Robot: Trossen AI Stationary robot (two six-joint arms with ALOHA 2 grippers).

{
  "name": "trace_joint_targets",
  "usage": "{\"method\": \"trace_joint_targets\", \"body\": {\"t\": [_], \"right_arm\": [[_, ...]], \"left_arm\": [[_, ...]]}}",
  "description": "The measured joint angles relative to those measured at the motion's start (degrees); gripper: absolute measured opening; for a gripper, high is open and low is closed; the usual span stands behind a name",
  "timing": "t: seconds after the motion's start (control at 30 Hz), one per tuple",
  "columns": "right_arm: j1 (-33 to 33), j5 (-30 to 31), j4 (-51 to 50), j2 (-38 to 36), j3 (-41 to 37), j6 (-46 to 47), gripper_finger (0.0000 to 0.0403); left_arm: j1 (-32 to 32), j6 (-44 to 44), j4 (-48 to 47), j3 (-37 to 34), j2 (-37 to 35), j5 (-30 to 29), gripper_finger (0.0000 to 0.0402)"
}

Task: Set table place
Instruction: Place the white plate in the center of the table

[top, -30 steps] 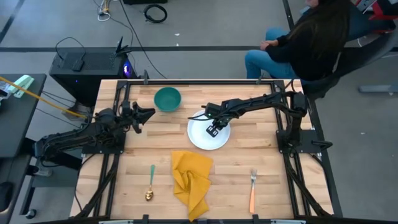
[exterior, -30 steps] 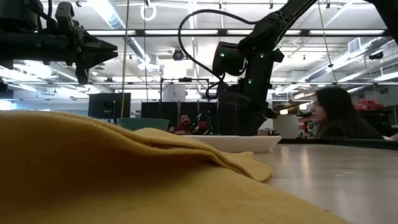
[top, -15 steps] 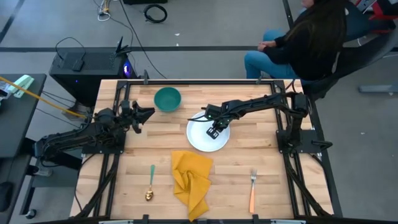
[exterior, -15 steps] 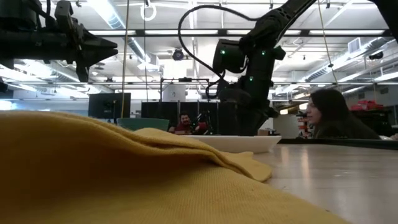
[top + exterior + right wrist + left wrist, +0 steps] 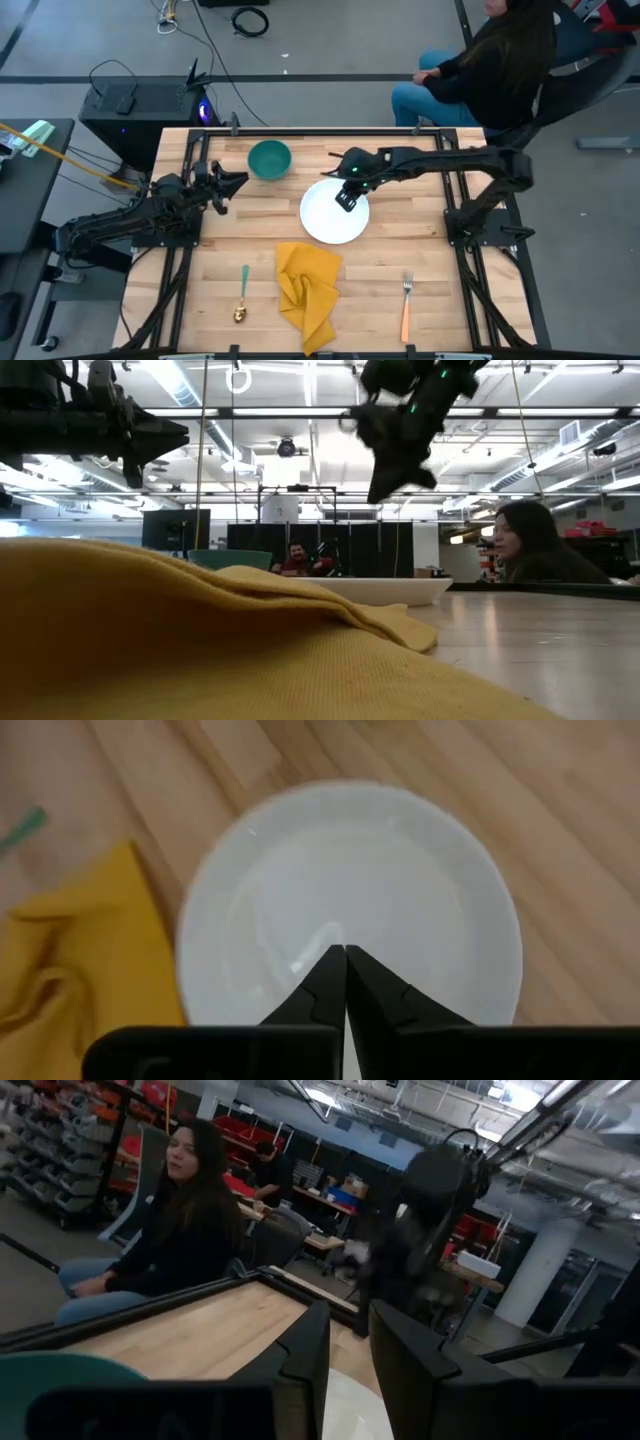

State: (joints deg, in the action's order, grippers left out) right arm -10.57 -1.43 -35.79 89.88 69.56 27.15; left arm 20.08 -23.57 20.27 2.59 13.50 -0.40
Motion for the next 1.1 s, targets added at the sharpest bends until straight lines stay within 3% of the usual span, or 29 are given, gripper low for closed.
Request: {"method": "trace_joint_targets", "body": {"t": [0.17,0.4,0.6,0.73,0.9,1.1], "right_arm": [[1.8,2.9,-2.6,-8.2,0.0,-0.4,0.0015],[5.4,12.8,-12.4,-17.9,0.0,0.9,0.0016],[7.8,14.7,-25.5,-22.5,0.0,12.6,0.0017],[10.2,22.1,-29.4,-23.8,-1.6,16.8,0.002],[14.5,30.0,-26.9,-26.2,-8.1,20.6,0.0021],[20.2,32.0,-9.9,-31.4,-22.4,21.8,0.0021]], "left_arm": [[0.0,0.8,0.4,0.0,0.0,0.0,0.0087],[0.0,1.2,0.6,0.0,0.0,0.0,0.0081],[0.0,2.4,1.5,0.0,0.0,0.0,0.008],[0.0,2.4,1.9,0.0,0.0,0.0,0.0084],[0.0,2.2,1.5,0.0,0.0,0.0,0.0081],[0.0,2.2,0.8,0.0,0.0,0.0,0.0079]]}}
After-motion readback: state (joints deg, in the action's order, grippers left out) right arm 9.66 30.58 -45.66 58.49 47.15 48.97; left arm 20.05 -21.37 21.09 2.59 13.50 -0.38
